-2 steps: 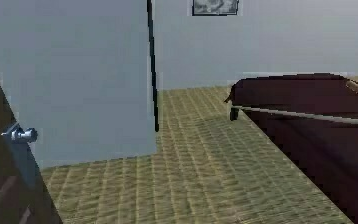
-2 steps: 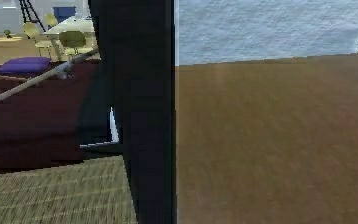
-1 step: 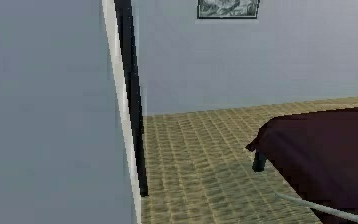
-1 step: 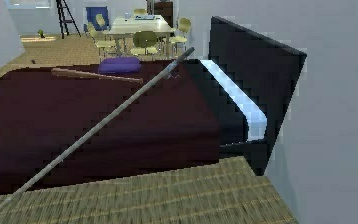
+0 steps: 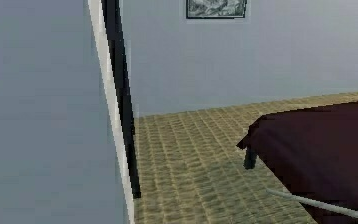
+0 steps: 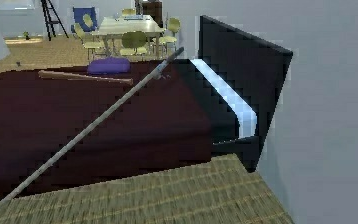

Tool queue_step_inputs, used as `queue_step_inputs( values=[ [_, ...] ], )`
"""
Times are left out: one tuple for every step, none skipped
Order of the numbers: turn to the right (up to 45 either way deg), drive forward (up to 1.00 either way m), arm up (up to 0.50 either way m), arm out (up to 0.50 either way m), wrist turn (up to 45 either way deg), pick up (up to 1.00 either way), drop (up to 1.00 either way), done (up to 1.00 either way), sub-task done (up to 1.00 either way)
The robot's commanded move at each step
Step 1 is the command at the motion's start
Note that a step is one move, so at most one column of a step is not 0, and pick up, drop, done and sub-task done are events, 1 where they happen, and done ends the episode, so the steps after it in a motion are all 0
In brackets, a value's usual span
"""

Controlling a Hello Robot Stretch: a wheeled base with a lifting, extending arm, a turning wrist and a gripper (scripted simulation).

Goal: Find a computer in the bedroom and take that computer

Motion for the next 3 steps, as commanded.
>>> queue_step_inputs(
  values=[
    [21.0,0.0,0.0,0.0,0.0,0.0,0.0,0.0,0.0],
    [0.0,0.75,0.0,0.0,0.0,0.0,0.0,0.0,0.0],
    [-36.0,0.0,0.0,0.0,0.0,0.0,0.0,0.0,0.0]
  ],
)
